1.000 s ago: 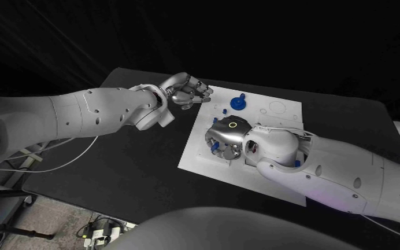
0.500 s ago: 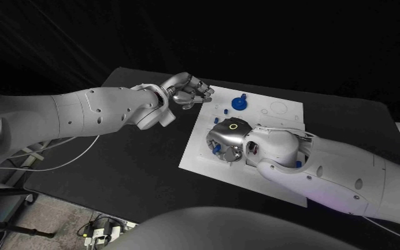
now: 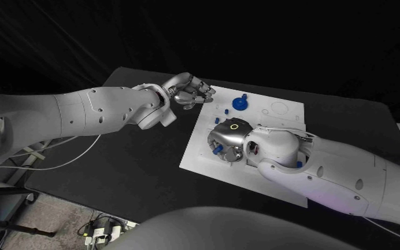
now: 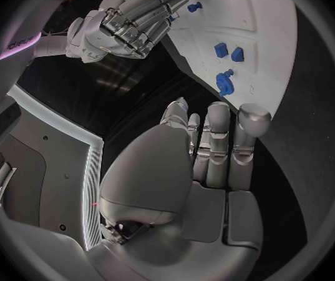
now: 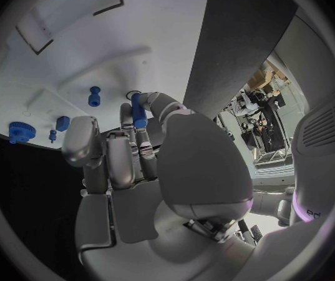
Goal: Assemble the parts on the task board
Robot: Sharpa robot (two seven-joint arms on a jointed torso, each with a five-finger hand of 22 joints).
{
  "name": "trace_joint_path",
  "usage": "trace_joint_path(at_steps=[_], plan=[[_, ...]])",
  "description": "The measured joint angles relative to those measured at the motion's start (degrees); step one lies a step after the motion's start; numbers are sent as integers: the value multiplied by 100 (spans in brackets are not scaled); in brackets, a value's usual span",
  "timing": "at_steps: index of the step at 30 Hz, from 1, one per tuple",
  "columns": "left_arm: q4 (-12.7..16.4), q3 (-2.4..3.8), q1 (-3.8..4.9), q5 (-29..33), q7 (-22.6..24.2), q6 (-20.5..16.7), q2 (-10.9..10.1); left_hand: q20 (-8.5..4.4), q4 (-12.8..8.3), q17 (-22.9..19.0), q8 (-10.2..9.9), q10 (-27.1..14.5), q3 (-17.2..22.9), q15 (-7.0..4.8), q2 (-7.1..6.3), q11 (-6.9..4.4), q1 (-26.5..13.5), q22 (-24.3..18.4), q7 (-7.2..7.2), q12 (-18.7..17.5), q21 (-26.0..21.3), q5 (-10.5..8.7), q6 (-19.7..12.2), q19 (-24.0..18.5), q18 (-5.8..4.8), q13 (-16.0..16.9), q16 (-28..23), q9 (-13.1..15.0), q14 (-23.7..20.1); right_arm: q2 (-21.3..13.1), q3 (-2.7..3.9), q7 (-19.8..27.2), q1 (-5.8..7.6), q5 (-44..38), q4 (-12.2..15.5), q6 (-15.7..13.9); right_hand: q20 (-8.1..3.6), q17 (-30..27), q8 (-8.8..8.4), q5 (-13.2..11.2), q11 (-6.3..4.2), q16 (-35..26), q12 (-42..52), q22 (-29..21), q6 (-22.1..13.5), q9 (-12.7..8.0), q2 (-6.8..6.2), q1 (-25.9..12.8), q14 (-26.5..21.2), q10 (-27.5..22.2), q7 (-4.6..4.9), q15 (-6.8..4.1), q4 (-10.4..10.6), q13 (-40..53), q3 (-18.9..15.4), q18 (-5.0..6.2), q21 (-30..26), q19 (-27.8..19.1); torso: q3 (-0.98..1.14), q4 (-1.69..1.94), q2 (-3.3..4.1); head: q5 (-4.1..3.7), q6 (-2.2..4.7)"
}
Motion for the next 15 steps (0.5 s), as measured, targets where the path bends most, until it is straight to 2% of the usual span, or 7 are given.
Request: trace_joint_path(at_steps=[15], plan=[[-10, -2, -1, -4, -19, 27, 21, 0, 0, -7, 0, 0, 0, 20, 23, 0, 23, 0, 0, 11, 0, 22, 0, 0, 0, 1, 0, 0, -20, 25, -1, -81, -9, -68, 10, 25, 22, -23, -36, -1, 9, -22, -33, 4, -20, -8, 0, 0, -22, -9, -20, 22, -41, 3, 41, 0, -46, -22, 0, -2, -1, -10, 0]])
